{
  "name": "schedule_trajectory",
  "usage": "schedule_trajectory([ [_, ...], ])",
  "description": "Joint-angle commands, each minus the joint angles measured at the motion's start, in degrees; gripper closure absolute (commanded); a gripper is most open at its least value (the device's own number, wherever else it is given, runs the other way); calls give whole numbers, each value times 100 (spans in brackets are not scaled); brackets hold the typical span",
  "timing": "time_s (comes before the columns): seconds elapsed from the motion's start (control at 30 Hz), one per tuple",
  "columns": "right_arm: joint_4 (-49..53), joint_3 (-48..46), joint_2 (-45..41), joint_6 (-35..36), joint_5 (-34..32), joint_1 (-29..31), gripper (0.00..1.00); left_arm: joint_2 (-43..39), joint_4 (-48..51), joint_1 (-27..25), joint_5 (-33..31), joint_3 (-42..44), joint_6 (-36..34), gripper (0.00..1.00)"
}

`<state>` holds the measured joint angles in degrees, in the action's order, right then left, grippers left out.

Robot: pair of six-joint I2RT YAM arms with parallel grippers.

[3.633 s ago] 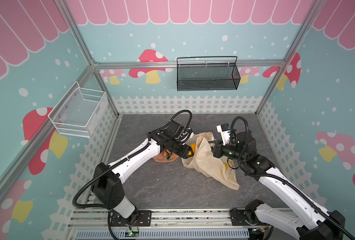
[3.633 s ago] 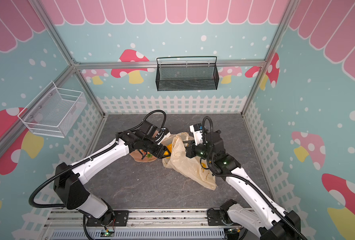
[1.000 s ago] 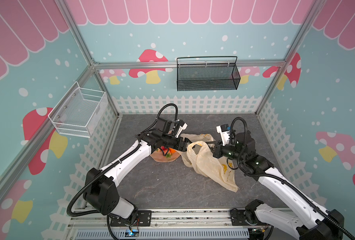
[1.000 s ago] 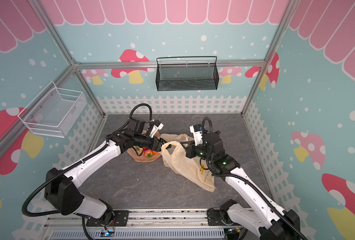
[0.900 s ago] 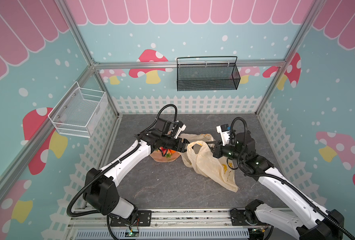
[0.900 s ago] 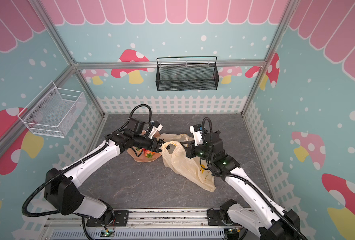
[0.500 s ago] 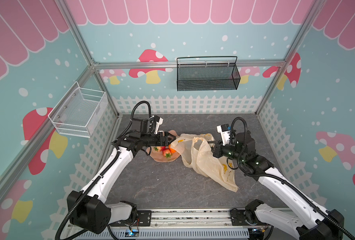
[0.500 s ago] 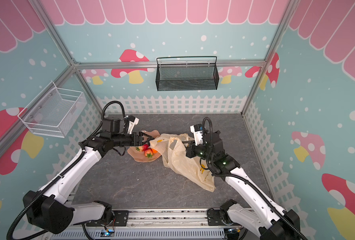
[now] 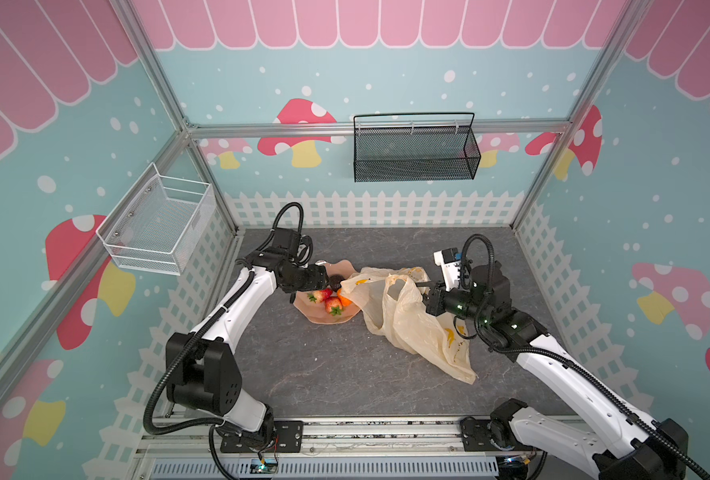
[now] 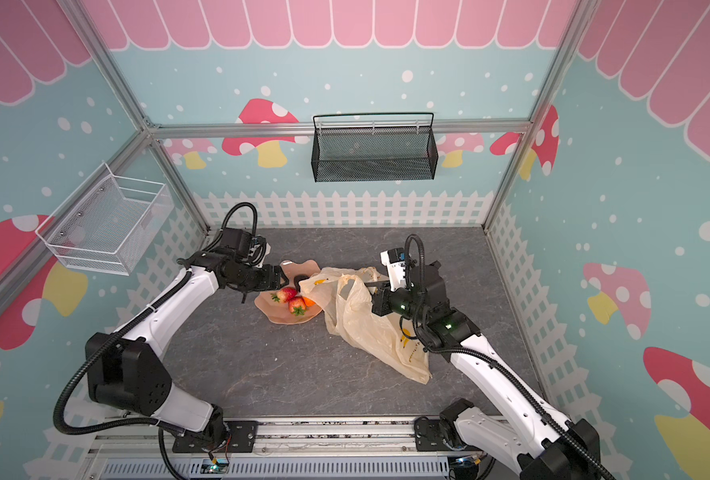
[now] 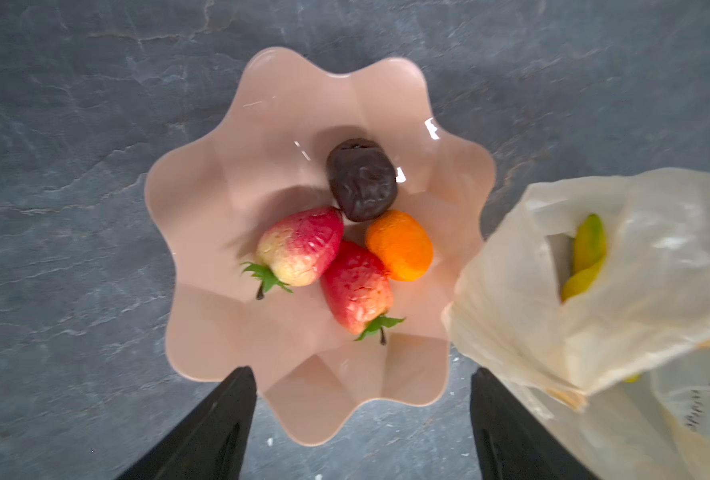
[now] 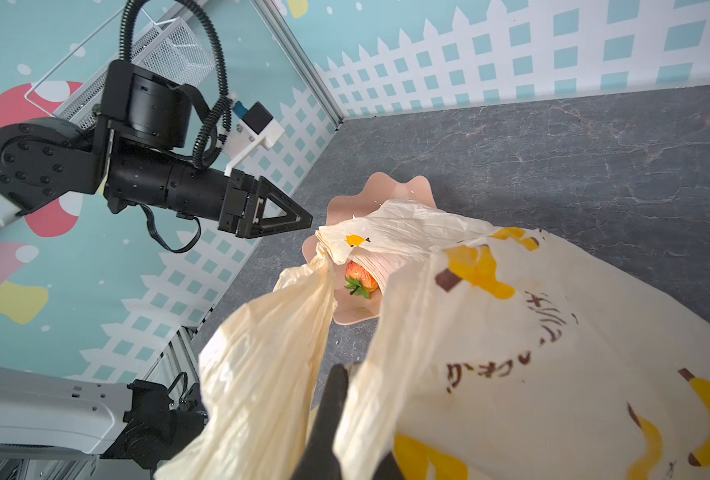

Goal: Place the fruits into the plastic bag
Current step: 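Raise the left gripper out of the bag and move over the bowl, then lower the left gripper onto a red strawberry and close on it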

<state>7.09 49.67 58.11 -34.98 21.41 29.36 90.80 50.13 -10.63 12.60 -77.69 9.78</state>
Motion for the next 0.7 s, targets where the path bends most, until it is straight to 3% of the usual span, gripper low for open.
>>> schedule_trajectory([
  [0.0, 55, 166, 7, 1, -16, 29, 100, 337, 440, -38, -715, -331, -666, 18],
  [0.3, 82, 204, -1, 24, 12, 27, 100, 1375, 557, -429, -1160, -816, -1200, 20],
  [0.67, 191, 223, -76, 36, -13, 29, 100, 2175, 687, -624, -1916, -1248, -1242, 23],
])
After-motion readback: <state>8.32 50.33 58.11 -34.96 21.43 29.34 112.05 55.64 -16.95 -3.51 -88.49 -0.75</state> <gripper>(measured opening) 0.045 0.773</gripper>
